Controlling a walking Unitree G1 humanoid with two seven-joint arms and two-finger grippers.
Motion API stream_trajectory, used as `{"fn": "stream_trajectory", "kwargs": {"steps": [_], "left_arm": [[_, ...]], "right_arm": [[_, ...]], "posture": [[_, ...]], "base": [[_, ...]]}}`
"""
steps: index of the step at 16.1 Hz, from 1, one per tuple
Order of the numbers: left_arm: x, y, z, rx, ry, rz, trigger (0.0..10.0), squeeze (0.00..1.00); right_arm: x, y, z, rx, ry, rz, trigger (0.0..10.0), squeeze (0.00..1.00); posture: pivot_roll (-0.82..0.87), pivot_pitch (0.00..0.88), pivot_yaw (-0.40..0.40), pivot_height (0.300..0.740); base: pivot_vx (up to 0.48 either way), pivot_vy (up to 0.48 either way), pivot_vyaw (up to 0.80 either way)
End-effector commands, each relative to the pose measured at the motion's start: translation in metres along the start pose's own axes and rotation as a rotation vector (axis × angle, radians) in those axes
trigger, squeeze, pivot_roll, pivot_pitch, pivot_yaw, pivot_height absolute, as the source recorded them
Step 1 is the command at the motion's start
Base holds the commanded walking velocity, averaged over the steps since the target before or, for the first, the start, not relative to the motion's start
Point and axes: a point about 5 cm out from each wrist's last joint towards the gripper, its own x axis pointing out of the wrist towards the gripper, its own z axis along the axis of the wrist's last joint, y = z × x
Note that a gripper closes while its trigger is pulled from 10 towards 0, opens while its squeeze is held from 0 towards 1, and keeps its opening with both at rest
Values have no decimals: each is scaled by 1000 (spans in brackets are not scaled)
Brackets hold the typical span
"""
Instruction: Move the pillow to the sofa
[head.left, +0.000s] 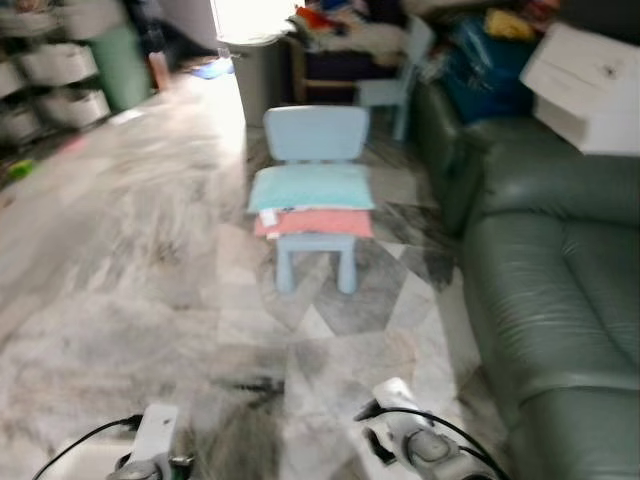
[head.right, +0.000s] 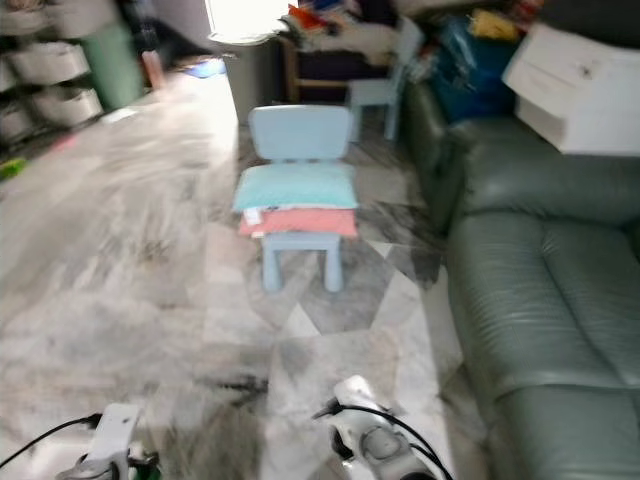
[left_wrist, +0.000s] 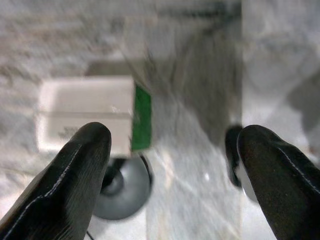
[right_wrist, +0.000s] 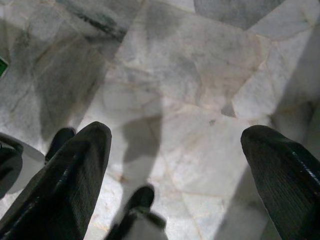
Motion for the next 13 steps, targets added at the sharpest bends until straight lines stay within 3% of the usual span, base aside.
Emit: {"fn": "stream_trajectory", "kwargs": {"steps": [1,13], "left_arm": [[1,-7,6,14,-19,-21,10000,0],[1,-9,4,30,-11,-22,10000,0]], "right_arm": [[-2,-11,-9,1,25,-29,10000,0],[-2,-13,-10,50,22,-51,10000,0]], "posture": [[-12,0,24,740],[-11,0,22,740]], "base": [[368,307,0],[475,0,0]]}}
